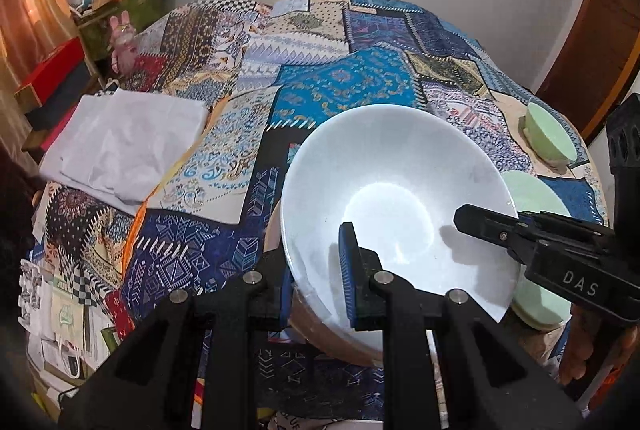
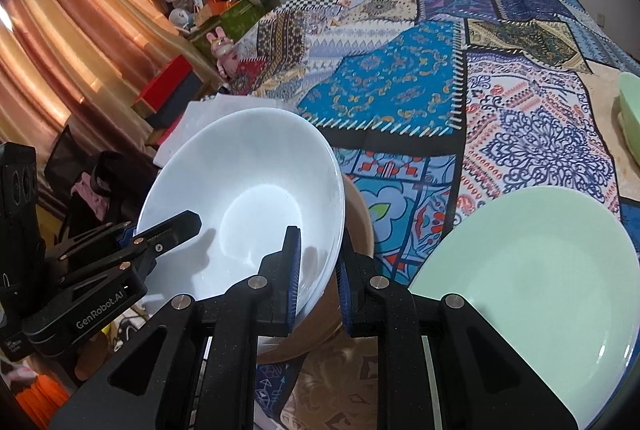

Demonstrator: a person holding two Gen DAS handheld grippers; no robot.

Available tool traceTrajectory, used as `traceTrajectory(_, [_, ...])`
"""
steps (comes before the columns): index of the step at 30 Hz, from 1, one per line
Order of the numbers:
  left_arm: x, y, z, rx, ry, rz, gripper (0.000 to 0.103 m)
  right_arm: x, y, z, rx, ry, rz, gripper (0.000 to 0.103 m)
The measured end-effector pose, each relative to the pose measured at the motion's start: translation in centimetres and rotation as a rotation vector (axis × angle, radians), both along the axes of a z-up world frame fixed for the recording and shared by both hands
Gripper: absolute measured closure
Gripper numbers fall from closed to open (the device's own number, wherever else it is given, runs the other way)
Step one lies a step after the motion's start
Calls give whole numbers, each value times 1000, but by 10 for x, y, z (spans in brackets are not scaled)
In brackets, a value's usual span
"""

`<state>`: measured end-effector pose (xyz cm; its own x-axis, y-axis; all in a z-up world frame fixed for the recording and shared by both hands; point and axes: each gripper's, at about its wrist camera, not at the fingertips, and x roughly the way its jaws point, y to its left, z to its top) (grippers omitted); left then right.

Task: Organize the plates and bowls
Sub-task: 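Lower the white bowl with both tools into the pink bowl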

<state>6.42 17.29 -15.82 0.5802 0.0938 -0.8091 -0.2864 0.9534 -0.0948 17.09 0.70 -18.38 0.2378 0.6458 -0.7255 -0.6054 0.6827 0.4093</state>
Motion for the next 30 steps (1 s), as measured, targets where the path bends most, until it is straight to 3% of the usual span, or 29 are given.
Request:
traceTrajectory(11, [-3,11,-17,-16,41,1,84,-5,9,-14,-29,35,29,87])
traceTrajectory(16, [-2,8,-17,18,30,-3,84,-5,11,-15,-37,35,37,87])
traceTrajectory(21, [-1,8,-18,73,45,8,84,-7,13,-17,-51,30,50,87])
traceTrajectory(30, [2,12,-31,50,70,0,84,-6,18,-16,-91,-22,58,84])
